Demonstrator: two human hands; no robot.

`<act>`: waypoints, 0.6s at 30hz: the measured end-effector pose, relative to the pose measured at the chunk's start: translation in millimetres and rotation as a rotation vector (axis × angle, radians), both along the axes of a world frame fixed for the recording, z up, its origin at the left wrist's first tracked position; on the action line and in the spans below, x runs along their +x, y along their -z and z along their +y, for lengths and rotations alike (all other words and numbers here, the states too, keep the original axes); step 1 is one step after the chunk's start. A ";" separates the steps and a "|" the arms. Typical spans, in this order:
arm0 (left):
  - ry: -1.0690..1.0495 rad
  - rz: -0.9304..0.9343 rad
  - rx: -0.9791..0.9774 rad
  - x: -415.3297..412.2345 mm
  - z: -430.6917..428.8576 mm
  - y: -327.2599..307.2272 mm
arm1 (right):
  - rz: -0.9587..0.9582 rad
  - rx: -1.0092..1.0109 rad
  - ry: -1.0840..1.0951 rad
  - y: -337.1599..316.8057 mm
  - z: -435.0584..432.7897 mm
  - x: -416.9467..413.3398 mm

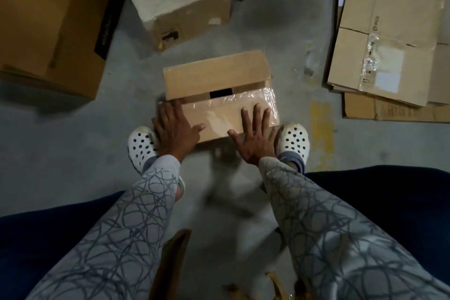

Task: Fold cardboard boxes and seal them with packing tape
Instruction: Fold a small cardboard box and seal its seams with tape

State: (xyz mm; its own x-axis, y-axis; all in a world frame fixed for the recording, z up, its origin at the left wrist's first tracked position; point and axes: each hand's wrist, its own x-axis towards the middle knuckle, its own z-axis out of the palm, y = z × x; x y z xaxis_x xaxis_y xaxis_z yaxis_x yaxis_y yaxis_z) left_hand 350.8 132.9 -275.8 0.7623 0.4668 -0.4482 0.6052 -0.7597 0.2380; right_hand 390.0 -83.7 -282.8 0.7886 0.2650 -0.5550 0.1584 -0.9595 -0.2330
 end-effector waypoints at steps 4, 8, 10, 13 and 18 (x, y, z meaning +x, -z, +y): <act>-0.036 -0.084 0.075 2.2 -4.7 -0.7 | 0.091 0.066 0.036 0.9 5.1 7.9; 0.097 -0.161 0.257 15.0 0.2 -28.1 | 0.197 0.015 0.050 -14.6 14.0 17.1; 0.185 -0.182 0.324 21.1 2.1 -35.1 | 0.187 -0.004 0.055 -23.6 16.5 19.0; 0.195 -0.198 0.354 22.6 -0.7 -38.4 | 0.095 -0.045 0.044 -33.8 20.2 18.6; 0.325 -0.064 0.089 13.6 5.5 -6.5 | -0.240 -0.096 0.094 -39.2 30.5 22.8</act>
State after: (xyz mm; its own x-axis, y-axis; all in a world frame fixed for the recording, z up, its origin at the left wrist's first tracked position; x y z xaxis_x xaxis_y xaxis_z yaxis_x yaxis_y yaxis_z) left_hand 364.4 138.4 -269.3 0.9031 0.2299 -0.3627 0.3138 -0.9299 0.1918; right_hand 412.8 -53.1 -243.6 0.9192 0.1395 -0.3683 0.1075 -0.9885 -0.1063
